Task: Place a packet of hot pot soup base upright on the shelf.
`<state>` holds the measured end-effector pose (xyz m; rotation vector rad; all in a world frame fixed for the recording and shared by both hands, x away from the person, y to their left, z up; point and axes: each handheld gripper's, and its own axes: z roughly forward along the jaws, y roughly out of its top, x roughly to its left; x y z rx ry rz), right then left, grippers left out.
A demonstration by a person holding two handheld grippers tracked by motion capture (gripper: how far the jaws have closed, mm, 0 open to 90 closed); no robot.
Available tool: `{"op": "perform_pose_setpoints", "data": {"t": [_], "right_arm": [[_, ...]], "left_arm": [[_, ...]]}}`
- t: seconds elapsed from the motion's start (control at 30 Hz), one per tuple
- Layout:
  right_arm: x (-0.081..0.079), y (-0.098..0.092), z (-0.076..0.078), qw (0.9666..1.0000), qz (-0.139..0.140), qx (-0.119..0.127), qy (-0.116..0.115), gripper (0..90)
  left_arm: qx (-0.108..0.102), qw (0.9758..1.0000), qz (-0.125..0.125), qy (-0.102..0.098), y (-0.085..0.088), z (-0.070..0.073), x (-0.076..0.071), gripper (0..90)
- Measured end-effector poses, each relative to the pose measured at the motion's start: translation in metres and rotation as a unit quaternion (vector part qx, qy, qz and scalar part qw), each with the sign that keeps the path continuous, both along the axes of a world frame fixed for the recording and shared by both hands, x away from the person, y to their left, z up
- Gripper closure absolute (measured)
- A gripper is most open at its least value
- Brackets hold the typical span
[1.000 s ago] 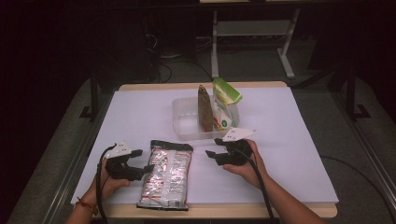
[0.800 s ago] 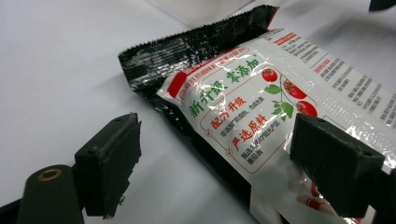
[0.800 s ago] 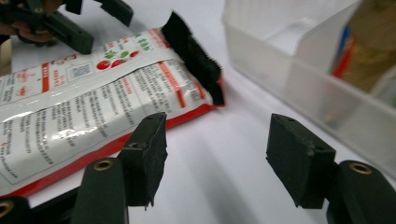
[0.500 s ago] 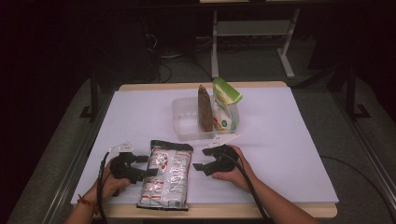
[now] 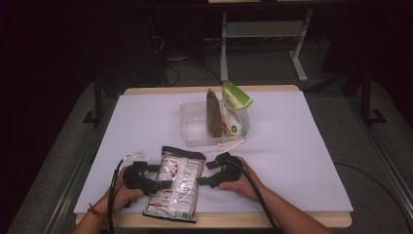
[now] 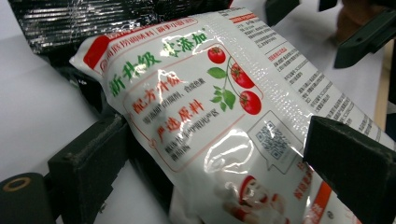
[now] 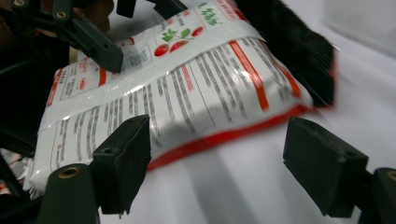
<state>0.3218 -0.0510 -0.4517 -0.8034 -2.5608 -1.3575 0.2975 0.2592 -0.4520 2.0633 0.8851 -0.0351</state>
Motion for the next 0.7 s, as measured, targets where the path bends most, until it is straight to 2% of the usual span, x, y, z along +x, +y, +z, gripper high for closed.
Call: {"op": "perform_pose_setpoints", "data": {"t": [0.17, 0.2, 0.23, 0.33, 0.43, 0.6, 0.67, 0.7], "right_arm": [[0.002, 0.005, -0.004, 0.9999, 0.000, -0.002, 0.015, 20.2], [0.005, 0.004, -0.005, 0.9997, -0.010, -0.004, 0.024, 18.0], [0.007, 0.003, -0.006, 0.9995, -0.017, -0.002, 0.026, 19.8], [0.012, -0.001, -0.004, 0.9989, -0.039, -0.012, 0.021, 20.6], [0.020, -0.005, -0.005, 0.9984, -0.043, 0.000, 0.036, 20.9], [0.024, -0.005, -0.006, 0.9984, -0.052, -0.004, 0.023, 17.8], [0.024, -0.006, -0.006, 0.9979, -0.062, -0.008, 0.017, 19.9], [0.028, -0.010, -0.006, 0.9970, -0.072, 0.000, 0.028, 24.5]], "left_arm": [[0.000, 0.9999, -0.011, 0.002, 0.000, 0.001, -0.002, 7.8], [-0.003, 0.9999, -0.012, 0.003, 0.001, 0.001, -0.002, 9.8], [-0.003, 0.9999, -0.012, 0.003, 0.001, 0.001, -0.003, 10.1], [-0.002, 0.9999, -0.012, 0.001, 0.001, 0.001, -0.003, 10.1], [-0.003, 0.9999, -0.015, -0.001, -0.001, 0.000, -0.003, 10.1], [-0.004, 0.9999, -0.015, -0.004, -0.001, 0.000, -0.004, 10.2], [-0.005, 0.9999, -0.015, -0.004, -0.001, 0.000, -0.004, 10.1], [-0.004, 0.9998, -0.016, -0.006, -0.001, -0.001, -0.004, 10.1]]}}
